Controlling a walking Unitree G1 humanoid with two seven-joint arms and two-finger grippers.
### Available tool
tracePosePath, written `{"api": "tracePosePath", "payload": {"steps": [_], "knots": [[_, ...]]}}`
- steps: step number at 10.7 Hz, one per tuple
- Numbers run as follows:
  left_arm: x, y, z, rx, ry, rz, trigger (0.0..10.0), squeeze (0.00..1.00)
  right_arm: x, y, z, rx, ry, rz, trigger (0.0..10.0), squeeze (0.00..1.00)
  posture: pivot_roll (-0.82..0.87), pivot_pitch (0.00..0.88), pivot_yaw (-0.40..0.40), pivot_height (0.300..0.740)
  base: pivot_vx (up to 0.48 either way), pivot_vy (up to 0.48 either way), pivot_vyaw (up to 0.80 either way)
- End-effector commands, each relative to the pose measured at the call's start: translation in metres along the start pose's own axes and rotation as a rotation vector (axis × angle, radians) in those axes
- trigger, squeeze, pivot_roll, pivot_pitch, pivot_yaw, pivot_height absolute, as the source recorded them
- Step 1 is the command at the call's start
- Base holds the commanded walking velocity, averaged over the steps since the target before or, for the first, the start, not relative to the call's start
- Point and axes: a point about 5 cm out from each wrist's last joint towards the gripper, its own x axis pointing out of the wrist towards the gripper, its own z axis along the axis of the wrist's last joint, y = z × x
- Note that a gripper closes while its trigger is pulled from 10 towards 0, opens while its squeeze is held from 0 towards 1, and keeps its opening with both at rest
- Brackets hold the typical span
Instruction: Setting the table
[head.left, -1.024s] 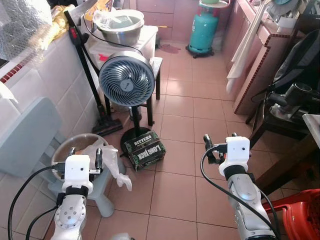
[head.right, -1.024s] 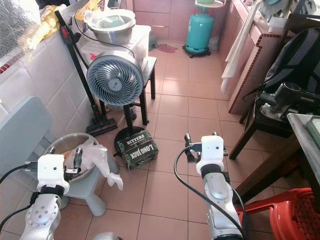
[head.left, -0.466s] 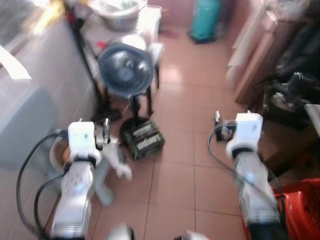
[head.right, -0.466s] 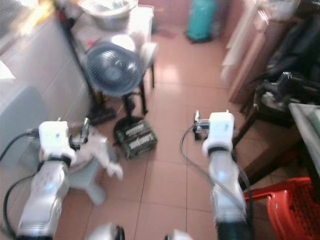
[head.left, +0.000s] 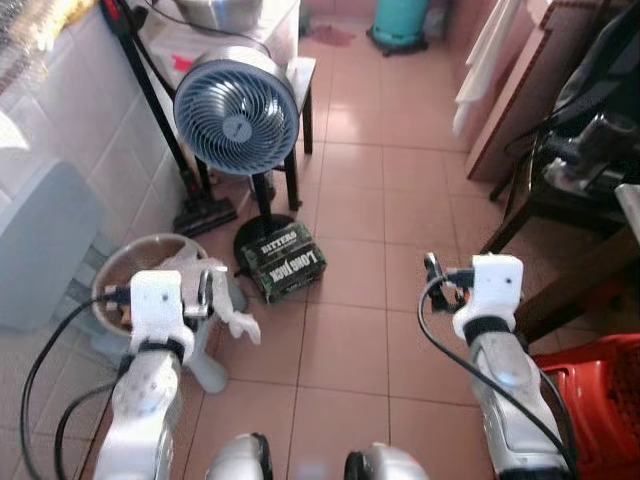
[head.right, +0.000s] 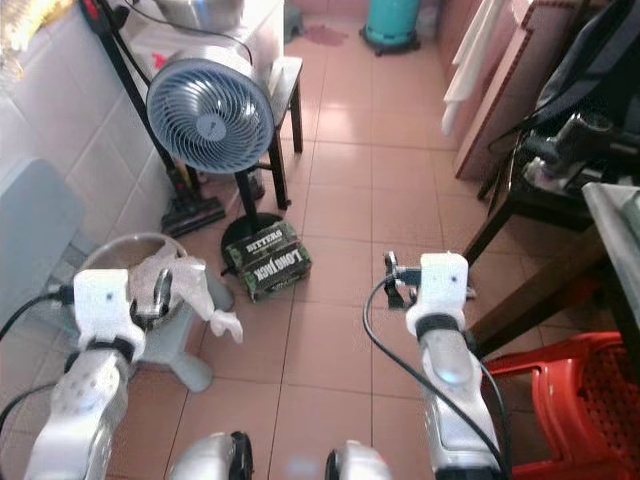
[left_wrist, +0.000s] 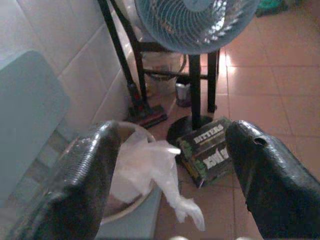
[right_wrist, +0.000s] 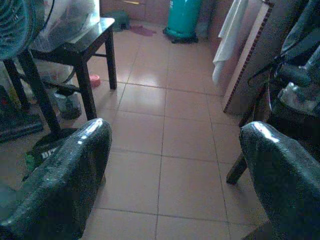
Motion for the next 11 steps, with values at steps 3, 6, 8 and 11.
{"api": "tracePosePath", "payload": {"steps": [3, 6, 8, 11], "knots": [[-0.001, -0.002, -0.010, 0.020, -0.003, 0.011, 10.0, 0.00, 0.001, 0.007, 0.000, -0.041, -0.053, 0.036, 10.0, 0.00, 0.04, 0.030, 0.003, 0.740, 0.000, 0.000, 0.00], [0.029, -0.007, -0.004, 0.021, -0.011, -0.017, 10.0, 0.00, 0.025, 0.019, 0.007, -0.056, -0.108, 0.056, 10.0, 0.00, 0.04, 0.000, 0.011, 0.740, 0.000, 0.000, 0.00], [0.040, -0.009, -0.003, 0.024, -0.029, -0.046, 10.0, 0.00, 0.032, 0.014, 0.007, -0.064, -0.131, 0.028, 10.0, 0.00, 0.03, 0.000, 0.023, 0.740, 0.000, 0.000, 0.00], [0.024, -0.008, -0.015, 0.004, 0.006, -0.044, 10.0, 0.00, 0.007, 0.005, -0.016, -0.063, -0.068, 0.000, 10.0, 0.00, 0.01, 0.000, 0.027, 0.740, 0.000, 0.000, 0.00]]}}
